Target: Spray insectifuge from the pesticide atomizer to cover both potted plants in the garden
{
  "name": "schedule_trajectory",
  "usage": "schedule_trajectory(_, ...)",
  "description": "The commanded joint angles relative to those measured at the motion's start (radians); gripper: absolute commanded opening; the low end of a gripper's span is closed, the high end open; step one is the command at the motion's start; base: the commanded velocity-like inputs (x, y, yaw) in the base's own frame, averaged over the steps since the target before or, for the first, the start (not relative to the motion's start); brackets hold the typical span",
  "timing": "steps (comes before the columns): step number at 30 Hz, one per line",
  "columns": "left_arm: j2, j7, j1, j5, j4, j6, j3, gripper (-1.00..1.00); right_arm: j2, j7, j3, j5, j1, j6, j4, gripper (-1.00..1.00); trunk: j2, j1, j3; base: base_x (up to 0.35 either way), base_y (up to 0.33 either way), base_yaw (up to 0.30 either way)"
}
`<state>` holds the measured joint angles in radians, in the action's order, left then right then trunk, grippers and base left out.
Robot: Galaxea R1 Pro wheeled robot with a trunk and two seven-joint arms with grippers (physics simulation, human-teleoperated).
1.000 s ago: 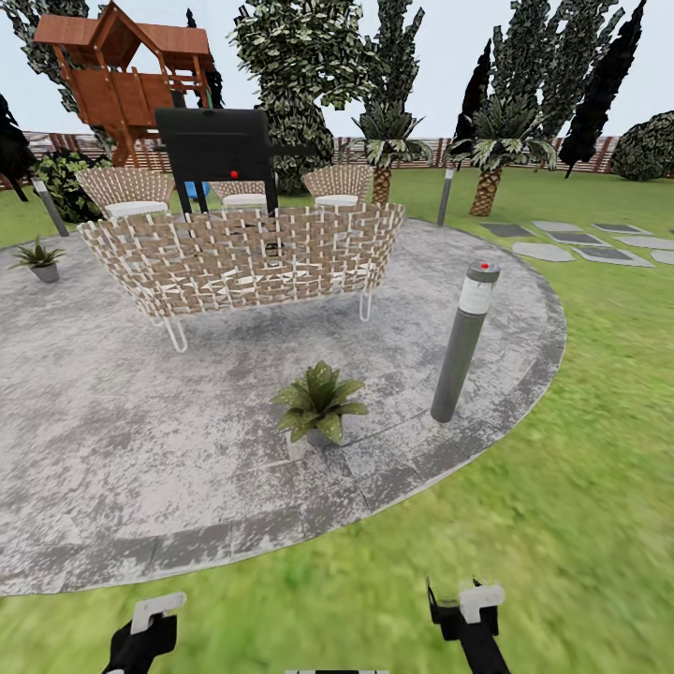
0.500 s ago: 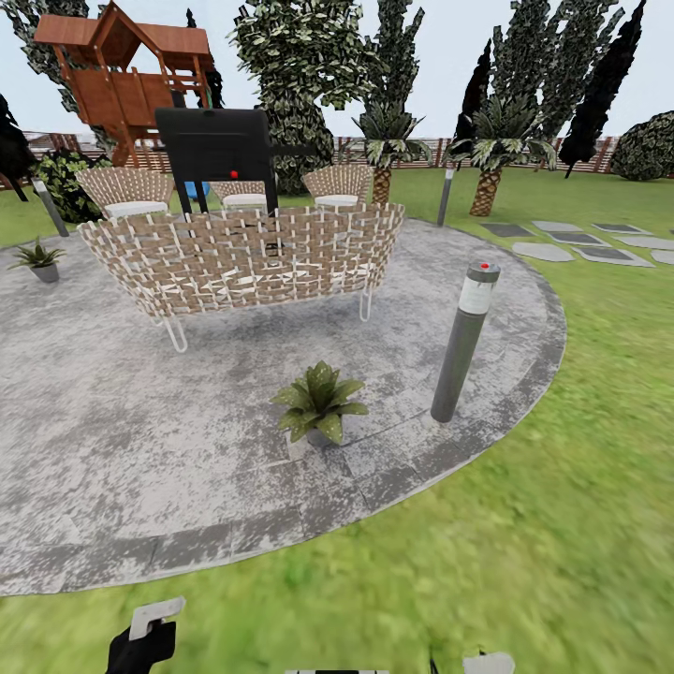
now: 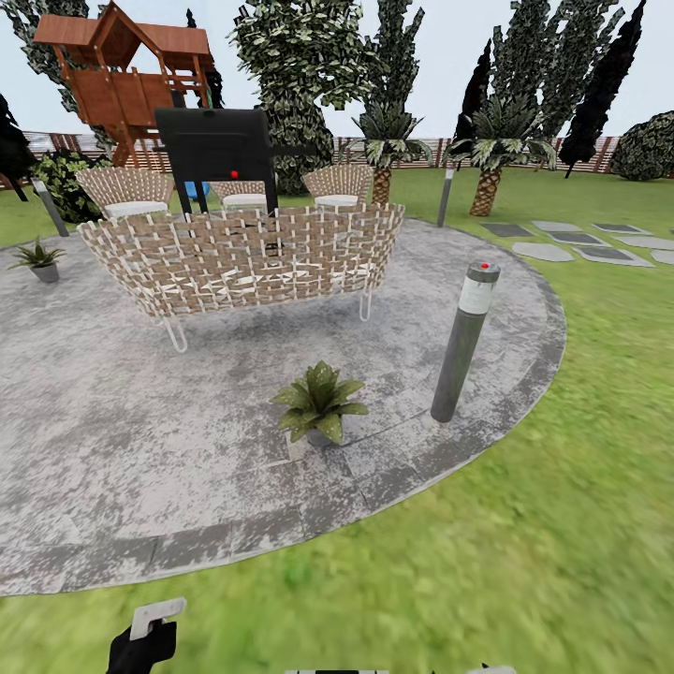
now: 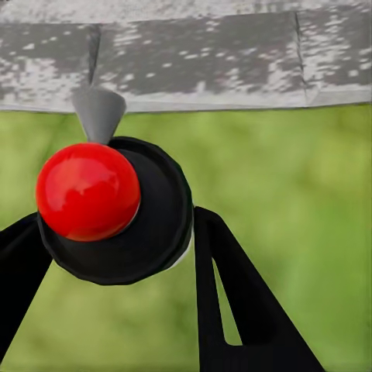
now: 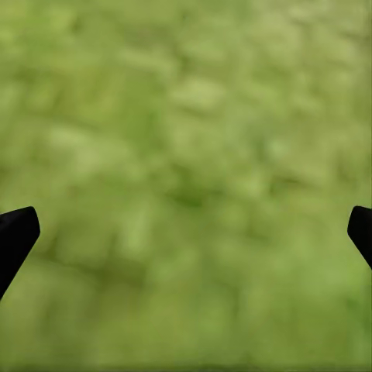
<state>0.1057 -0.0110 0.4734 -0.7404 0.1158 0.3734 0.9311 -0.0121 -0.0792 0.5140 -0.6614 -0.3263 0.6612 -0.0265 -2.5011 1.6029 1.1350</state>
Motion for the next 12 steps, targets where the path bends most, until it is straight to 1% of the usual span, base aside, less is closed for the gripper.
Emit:
schedule_trajectory(1, 0.0, -0.002, 0.001, -0.008, -0.001, 0.004, 0.008, -1.0, 0.0, -0.008, 0.003, -0.01, 0.0, 0.002, 0.0, 1.0, 0.0, 0.0, 0.001, 0.0, 0.0, 0.0)
schedule_trajectory(12, 0.0, -0.003, 0.001, -0.01, 0.001, 0.004, 0.008, -1.0, 0.0, -0.008, 0.003, -0.01, 0.0, 0.002, 0.0, 1.0, 0.0, 0.0, 0.001, 0.0, 0.0, 0.0)
